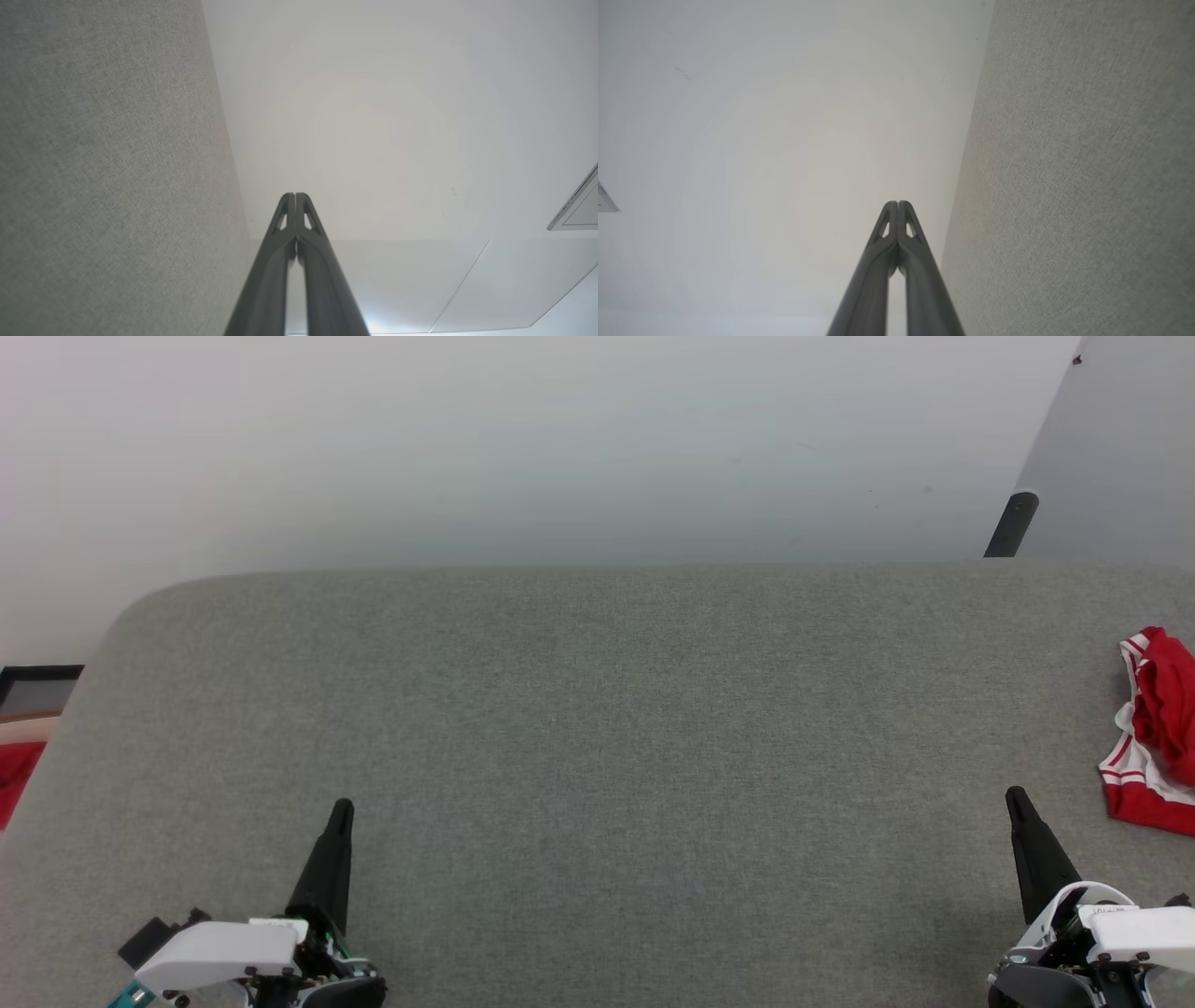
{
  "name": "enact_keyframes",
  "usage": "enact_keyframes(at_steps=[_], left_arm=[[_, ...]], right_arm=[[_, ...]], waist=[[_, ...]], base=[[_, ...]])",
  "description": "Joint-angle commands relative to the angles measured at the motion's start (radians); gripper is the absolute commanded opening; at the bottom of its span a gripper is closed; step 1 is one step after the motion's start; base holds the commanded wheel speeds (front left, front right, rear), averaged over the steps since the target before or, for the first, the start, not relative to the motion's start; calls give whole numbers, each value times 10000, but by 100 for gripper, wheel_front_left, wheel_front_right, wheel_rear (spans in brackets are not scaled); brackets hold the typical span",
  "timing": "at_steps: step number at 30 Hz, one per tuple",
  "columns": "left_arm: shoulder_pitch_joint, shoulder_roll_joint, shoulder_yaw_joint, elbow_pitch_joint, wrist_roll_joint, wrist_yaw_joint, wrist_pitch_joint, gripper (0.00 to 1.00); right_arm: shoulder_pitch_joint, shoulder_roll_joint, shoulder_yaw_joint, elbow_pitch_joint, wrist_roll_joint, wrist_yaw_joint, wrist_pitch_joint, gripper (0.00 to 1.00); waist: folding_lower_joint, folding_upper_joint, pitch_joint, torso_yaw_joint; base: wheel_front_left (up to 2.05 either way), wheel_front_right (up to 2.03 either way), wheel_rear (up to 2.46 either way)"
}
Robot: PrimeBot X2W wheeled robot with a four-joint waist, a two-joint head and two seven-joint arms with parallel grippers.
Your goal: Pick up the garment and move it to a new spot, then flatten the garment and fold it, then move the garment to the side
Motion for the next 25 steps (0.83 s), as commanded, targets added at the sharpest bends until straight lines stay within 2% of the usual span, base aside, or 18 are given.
enact_keyframes(at_steps=[1,25], left_arm=[[-80,1,22,10,-32,10,26,0],[-80,1,21,9,-33,10,25,0]], right_arm=[[-30,28,-2,-22,41,-3,22,0],[-30,28,-1,-22,41,-3,22,0]], waist=[[0,0,0,0],[0,0,0,0]], base=[[0,0,0],[0,0,0]])
